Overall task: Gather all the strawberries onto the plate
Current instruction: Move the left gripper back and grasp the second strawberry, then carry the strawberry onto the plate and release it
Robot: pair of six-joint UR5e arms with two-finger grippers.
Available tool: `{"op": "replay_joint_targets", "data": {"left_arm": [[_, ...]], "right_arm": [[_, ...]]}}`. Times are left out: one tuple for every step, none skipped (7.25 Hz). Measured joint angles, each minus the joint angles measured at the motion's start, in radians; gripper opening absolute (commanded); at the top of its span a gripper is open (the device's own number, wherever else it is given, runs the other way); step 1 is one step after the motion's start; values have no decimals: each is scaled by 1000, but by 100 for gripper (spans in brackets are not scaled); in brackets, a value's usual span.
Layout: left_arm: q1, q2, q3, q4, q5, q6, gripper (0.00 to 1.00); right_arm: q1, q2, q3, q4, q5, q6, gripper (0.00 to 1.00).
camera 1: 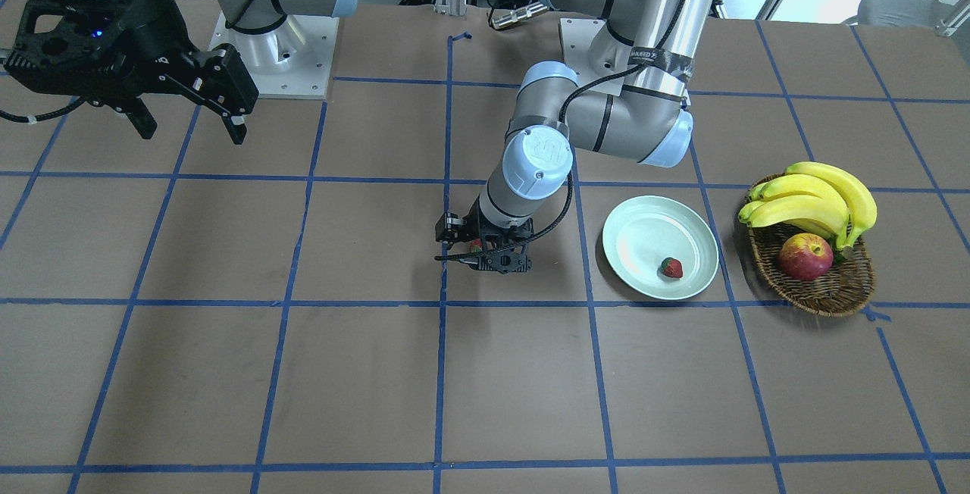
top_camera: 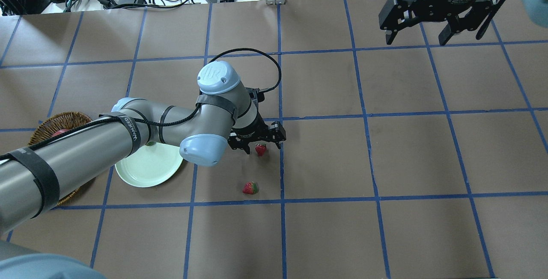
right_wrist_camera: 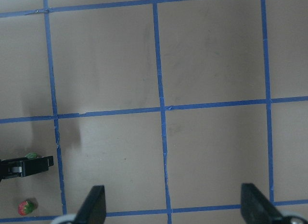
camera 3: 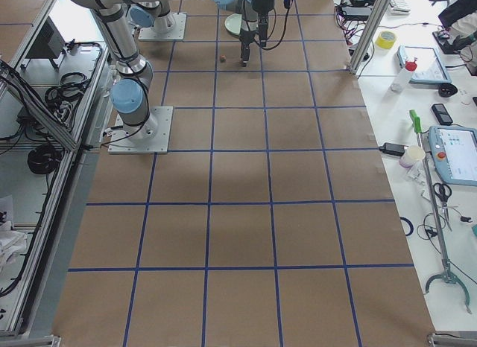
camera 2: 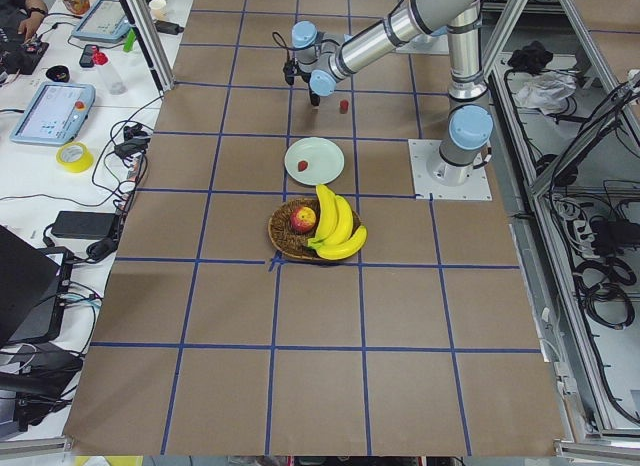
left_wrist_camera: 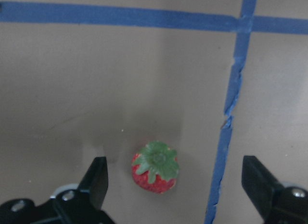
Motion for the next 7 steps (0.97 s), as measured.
{"op": "replay_joint_targets", "data": {"left_arm": [[0,1,2,0,-3,-3,0],[1,3,5,0,-4,-6,0],[3,5,13,0,-2,-10,0],[8,13,30,-6,3,-15,0],[26,28,56,-30,19,-18,0],[68,48,90,-83,49,-12,0],[129,75,125,-165,97,29,0]], "right_arm": [[0,0,0,0,0,0,100],[0,0,0,0,0,0,100],[0,0,0,0,0,0,100],[0,0,0,0,0,0,100],[0,0,1,0,0,0,100],[0,0,1,0,0,0,100],[0,0,1,0,0,0,100]]}}
